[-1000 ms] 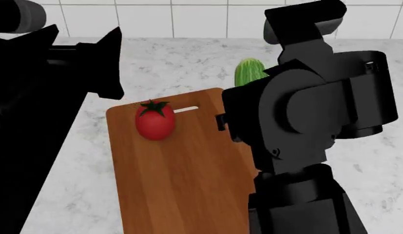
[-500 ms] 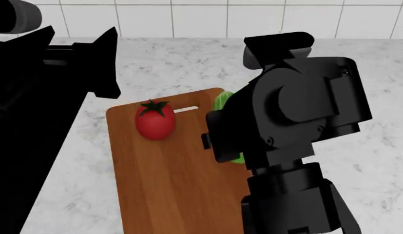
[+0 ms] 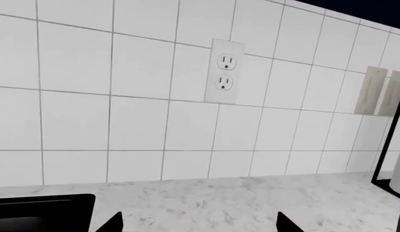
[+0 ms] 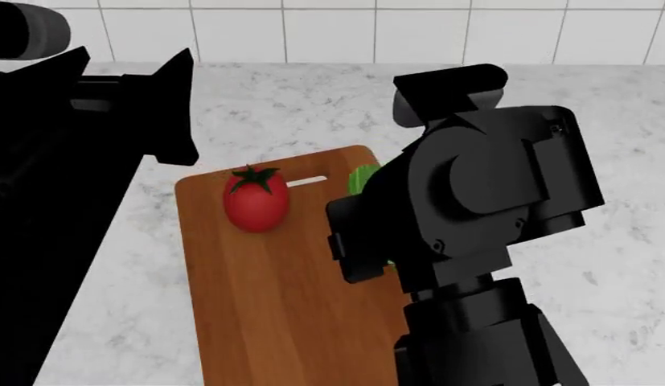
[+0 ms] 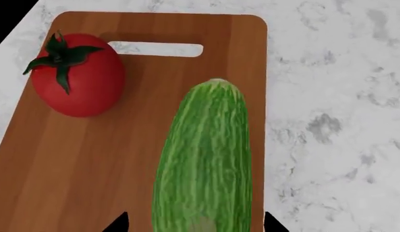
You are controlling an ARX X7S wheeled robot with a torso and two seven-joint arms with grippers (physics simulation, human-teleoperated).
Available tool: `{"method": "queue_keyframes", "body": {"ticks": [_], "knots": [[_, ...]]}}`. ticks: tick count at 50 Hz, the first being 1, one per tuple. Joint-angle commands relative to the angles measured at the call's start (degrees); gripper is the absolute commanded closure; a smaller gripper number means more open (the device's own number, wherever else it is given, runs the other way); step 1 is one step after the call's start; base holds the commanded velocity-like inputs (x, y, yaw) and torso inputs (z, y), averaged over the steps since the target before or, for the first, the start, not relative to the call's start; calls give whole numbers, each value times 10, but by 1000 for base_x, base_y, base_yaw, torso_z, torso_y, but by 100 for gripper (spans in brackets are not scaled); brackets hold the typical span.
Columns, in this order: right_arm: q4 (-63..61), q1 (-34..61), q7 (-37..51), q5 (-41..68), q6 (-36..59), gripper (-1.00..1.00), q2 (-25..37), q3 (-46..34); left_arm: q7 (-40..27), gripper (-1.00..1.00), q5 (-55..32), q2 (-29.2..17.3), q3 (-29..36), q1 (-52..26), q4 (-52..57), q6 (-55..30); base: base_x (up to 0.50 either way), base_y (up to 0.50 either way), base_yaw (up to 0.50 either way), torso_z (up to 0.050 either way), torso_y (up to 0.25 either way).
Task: Pick the vegetables from the sink and place them on the cutting board.
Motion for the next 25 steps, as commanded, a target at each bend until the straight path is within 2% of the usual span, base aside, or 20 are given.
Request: {"method": "queue_keyframes", "body": {"ticks": [1,16,25], "knots": [[-2,-12,-4,-8,0,-100,-2,7,-1,-100,-1,-3,4,-1,-2,3,0,0,0,0,0],[-3,21,-4,-18,0,-100,-2,5,-6,-100,-11,-5,4,-1,3,3,0,0,0,0,0],[25,121,-4,-2,0,-100,-2,-6,-5,-100,-13,-6,6,3,1,7,0,0,0,0,0]]}}
